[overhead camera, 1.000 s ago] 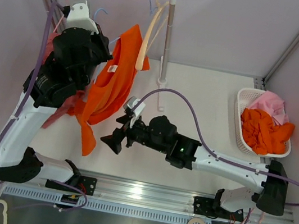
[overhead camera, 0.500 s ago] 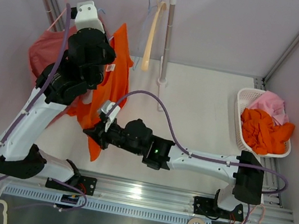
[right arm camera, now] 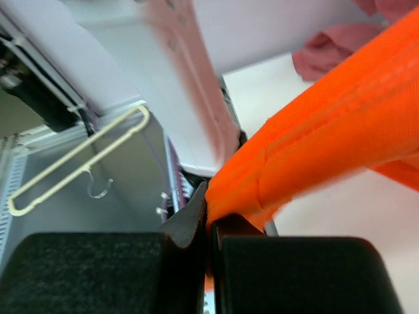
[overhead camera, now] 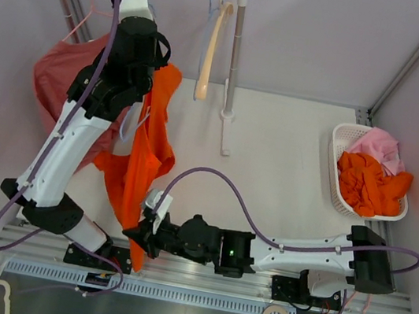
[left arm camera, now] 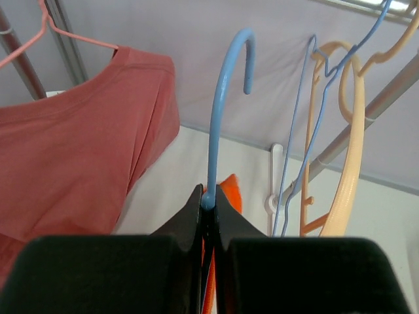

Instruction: Remove the t-shirt from the hanger

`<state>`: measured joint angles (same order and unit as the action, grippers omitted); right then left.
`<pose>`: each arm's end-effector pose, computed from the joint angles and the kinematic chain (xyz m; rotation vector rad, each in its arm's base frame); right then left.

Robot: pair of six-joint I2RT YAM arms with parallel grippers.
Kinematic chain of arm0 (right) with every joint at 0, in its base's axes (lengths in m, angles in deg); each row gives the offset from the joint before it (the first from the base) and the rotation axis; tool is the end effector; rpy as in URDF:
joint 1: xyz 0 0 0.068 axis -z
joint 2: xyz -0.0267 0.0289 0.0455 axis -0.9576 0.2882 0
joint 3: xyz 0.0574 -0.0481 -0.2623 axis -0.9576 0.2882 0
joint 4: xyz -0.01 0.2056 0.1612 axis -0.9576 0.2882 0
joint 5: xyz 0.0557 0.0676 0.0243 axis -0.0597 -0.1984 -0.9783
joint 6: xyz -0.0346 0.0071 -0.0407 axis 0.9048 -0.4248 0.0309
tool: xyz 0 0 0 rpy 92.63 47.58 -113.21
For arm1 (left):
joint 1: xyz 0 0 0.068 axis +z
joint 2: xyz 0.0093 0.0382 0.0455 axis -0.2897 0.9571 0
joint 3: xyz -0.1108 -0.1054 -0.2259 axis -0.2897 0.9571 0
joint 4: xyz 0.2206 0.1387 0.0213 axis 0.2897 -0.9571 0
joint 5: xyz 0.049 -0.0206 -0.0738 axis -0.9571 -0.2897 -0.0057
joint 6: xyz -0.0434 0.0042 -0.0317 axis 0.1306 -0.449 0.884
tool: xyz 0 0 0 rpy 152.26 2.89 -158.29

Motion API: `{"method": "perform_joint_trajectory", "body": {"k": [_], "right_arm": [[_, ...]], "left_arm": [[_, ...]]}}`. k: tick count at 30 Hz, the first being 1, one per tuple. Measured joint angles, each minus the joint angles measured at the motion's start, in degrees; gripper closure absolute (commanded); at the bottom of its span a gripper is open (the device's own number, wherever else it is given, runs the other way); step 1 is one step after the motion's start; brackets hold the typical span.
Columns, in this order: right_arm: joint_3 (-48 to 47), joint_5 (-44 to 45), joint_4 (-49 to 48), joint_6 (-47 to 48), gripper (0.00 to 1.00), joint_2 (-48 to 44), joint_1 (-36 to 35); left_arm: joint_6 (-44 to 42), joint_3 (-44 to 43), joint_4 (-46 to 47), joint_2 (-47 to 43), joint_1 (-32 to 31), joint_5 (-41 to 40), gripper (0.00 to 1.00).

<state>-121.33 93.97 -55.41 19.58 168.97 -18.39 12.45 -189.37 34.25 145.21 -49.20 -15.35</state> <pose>-0.0025 0.3571 0.3340 -1.0086 1.4681 1.1637 0.2384 -0.1222 0.5478 -0.3212 1.6833 0.0160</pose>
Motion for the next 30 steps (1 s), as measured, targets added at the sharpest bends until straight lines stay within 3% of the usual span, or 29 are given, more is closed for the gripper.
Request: {"method": "perform_joint_trajectory", "body": {"k": [8,16,23,28,30], "right_arm": [[2.51,-0.59,2.71,-3.85,1.00,-0.07,4.15],[2.73,-0.57,8.41,-4.04,1.00,-4.63,14.56],[3.28,3.17,15.54,-6.16,1.00,-9.68,24.74],[0.55,7.69,25.29,-5.18,1.00,-15.23,29.33],[-5.66,8.20,31.17,-3.76,1.00,-16.85,33.29]], "left_arm": [[2.29,2.03,-3.04,-3.78,0.00,4.61,0.99],[2.80,18.73,-7.13,-27.71,-2.69,13.60,0.99],[0.50,26.67,-8.74,-47.71,-2.78,12.28,0.99],[-0.72,31.71,-5.75,-53.11,-2.78,11.82,0.99],[-1.42,34.10,-4.04,-52.85,-2.78,12.90,0.99]]}}
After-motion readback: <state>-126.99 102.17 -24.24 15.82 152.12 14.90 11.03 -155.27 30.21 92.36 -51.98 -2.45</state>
